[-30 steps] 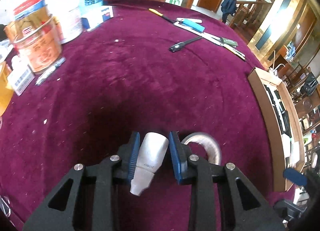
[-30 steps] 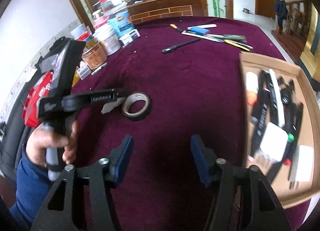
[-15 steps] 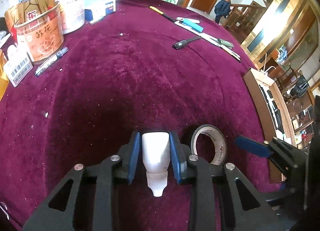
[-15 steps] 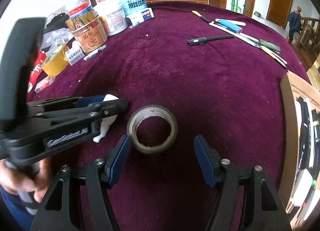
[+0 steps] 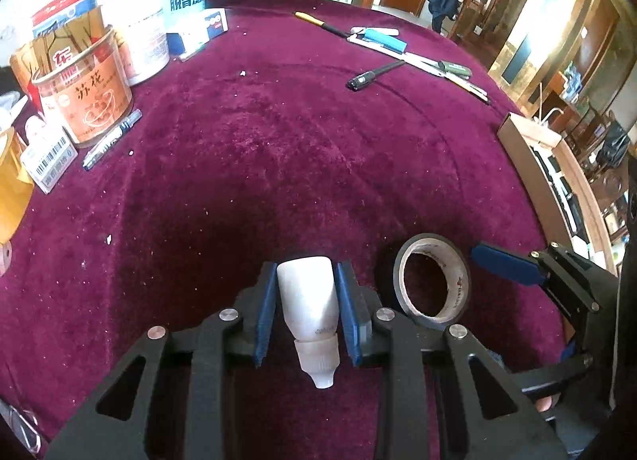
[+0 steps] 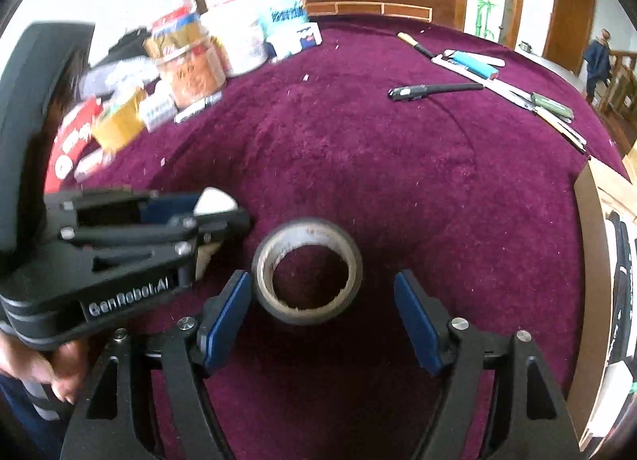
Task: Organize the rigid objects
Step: 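Grasp the black tape roll with the right gripper while the left holds the bottle, then carry the white bottle and tape roll over the box with both grippers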
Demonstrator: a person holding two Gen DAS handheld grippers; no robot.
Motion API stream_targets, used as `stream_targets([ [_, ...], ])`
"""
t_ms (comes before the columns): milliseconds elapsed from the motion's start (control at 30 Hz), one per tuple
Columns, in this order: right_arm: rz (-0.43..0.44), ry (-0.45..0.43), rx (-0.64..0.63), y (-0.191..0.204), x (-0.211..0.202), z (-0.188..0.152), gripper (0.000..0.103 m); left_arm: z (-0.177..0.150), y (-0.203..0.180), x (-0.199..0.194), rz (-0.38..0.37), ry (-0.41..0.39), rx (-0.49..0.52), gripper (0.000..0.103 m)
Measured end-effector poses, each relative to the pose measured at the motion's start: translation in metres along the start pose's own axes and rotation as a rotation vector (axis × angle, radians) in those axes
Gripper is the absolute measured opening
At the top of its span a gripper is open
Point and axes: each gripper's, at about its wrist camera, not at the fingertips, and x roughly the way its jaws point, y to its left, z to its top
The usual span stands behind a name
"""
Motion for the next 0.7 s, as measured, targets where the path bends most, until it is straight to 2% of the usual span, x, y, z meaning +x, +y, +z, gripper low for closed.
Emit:
stream_targets([
  [67, -0.003, 0.006, -0.009, 0.001, 0.003, -0.001, 0.069, 0.000, -0.001, 0.000, 0.004, -0.001, 0.009, 0.029],
  [167, -0.002, -0.021, -0.004, -0.001, 0.006, -0.002, 0.068, -0.001, -0.003, 0.000, 0.014, -0.013, 0.020, 0.027],
  [267, -0.009, -0.025, -0.012, 0.001, 0.002, -0.002, 0.051, -0.001, 0.000, 0.000, 0.014, -0.020, 0.003, 0.025],
  [400, -0.001, -0.026, 0.027, -0.006, 0.000, -0.002, 0.051, 0.001, 0.004, -0.004, 0.027, -0.045, -0.020, 0.024],
  [700, -0.011, -0.112, 0.113, -0.024, -0.021, 0.004, 0.051, 0.004, 0.003, -0.018, -0.019, -0.124, -0.042, 0.023],
])
